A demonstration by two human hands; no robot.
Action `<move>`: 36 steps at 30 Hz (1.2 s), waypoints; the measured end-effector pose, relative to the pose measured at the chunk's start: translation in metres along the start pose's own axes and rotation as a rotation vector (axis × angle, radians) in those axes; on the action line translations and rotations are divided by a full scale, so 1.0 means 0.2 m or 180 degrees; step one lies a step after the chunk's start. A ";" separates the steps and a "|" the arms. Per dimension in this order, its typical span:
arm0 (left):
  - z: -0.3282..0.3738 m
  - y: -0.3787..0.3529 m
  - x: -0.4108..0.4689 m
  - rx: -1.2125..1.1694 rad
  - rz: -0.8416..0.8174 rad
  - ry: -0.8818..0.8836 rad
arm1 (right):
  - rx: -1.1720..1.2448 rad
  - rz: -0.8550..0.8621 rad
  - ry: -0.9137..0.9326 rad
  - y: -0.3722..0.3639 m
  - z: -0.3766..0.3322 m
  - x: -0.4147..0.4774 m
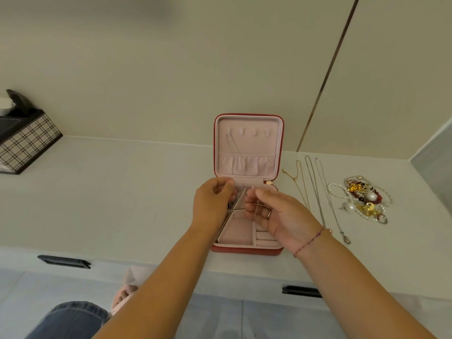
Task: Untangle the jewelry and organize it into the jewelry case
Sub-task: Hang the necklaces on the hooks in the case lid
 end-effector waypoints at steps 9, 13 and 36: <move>0.03 0.00 -0.05 0.0010 -0.0231 0.0327 | 0.0819 -0.0205 -0.0236 0.00 0.02 -0.14; 0.09 -0.03 -0.08 -0.0562 -0.0487 0.0471 | 0.0703 -0.0203 -0.0259 0.00 0.03 -0.17; 0.02 0.04 -0.36 -0.0719 -0.0742 0.0682 | -0.1129 0.0555 0.0318 0.03 0.05 -0.14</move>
Point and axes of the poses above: each hand's wrist, its own x-axis towards the middle knuckle, its own y-axis out of the back of the hand, z = x × y, the point moved 2 cm from there along x, towards the middle knuckle, and after that the axes turned 1 degree about x, right-handed, at the moved point
